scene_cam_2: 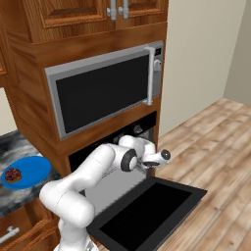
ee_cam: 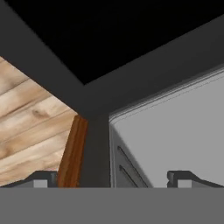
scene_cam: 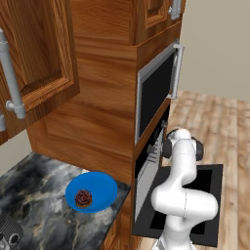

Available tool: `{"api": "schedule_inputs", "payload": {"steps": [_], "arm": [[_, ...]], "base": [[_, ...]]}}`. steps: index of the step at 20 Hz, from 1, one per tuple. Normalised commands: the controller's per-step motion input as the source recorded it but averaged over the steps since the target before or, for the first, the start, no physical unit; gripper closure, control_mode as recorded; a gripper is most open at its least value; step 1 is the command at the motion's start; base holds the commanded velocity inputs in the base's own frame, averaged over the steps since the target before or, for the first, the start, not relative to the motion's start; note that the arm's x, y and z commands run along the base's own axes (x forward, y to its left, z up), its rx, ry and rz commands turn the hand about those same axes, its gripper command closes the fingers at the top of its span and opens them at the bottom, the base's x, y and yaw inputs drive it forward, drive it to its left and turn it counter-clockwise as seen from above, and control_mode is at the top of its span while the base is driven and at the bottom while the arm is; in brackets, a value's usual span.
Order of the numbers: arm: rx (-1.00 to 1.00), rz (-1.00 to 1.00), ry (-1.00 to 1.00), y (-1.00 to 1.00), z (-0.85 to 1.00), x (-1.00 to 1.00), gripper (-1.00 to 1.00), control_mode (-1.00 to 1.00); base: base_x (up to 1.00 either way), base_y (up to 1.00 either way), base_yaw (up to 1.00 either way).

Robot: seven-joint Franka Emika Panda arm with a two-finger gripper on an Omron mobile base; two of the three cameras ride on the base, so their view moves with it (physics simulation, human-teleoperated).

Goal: Take the baked cake out of the oven and place it on the plate for cooling. Then close the oven door.

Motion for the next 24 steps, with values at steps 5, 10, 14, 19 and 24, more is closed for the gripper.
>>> {"api": "schedule_inputs", "payload": {"steps": [5, 10, 14, 19, 24], "arm": [[0.13, -0.05, 0.17, -0.3, 0.46, -0.13, -1.0, -1.0], [0.13, -0.01, 0.18, -0.35, 0.45, -0.17, -1.0, -1.0], [0.13, 0.0, 0.14, -0.38, 0.46, -0.23, -1.0, -1.0], [0.11, 0.0, 0.07, -0.35, 0.46, -0.34, -1.0, -1.0], [0.06, 0.01, 0.0, -0.35, 0.39, -0.5, -1.0, -1.0]], "base": [[0.0, 0.0, 0.0], [0.0, 0.0, 0.0], [0.0, 0.0, 0.0], [0.0, 0.0, 0.0], [0.0, 0.0, 0.0]]}}
